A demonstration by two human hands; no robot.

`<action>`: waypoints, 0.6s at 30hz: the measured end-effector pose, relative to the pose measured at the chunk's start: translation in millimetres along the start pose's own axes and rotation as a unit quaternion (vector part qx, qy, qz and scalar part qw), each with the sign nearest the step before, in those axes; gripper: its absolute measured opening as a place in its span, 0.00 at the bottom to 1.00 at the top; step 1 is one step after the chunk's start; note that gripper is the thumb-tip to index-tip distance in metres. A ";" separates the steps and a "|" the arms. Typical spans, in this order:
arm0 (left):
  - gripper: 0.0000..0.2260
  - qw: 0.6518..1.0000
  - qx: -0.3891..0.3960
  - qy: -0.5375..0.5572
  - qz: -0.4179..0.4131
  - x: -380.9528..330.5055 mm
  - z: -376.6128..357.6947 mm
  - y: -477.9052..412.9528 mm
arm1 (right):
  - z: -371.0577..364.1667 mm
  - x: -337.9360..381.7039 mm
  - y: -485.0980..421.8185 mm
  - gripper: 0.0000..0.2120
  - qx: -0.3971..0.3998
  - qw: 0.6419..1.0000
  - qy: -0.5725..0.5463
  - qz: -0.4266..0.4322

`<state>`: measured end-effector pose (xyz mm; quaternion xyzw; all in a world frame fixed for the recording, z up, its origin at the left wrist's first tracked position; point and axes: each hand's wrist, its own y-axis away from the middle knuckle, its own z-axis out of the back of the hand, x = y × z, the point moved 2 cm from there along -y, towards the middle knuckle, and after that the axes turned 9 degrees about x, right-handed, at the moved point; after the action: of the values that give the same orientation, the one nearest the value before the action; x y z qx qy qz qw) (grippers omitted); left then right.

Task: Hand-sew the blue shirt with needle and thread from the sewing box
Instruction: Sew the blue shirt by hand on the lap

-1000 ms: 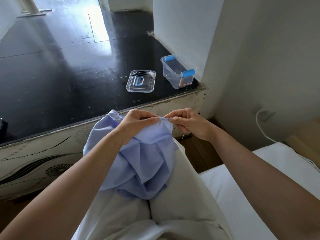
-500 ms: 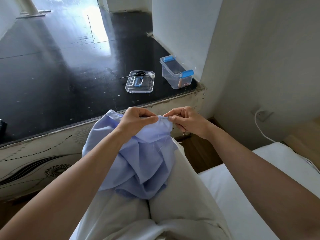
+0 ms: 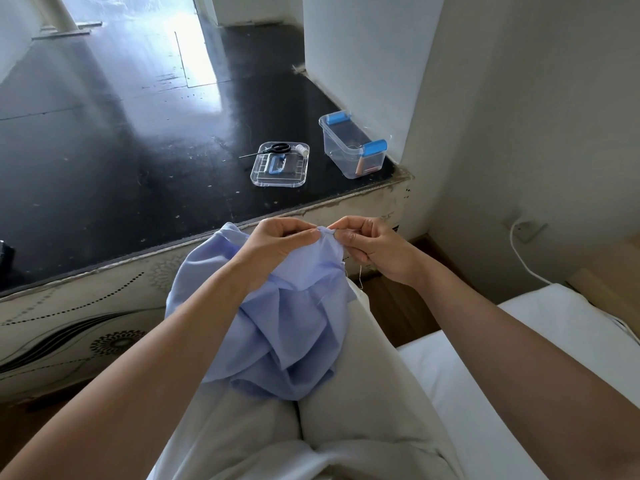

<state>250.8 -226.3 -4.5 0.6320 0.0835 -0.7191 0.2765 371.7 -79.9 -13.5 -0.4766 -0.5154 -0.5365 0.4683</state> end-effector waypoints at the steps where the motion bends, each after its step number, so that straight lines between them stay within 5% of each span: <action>1: 0.05 1.000 0.005 0.008 -0.004 -0.8 -1.5 0.9 | -0.7 -1.7 -1.5 0.10 0.006 1.000 -0.012 0.004; 18: 0.04 0.998 -0.021 0.062 0.021 -0.2 -5.7 0.5 | -8.5 0.2 -18.1 0.09 -0.028 0.998 0.048 0.005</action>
<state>256.0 -224.0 -5.2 0.6711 0.1024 -0.6708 0.2986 353.4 -87.8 -15.3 -0.4657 -0.4746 -0.5703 0.4823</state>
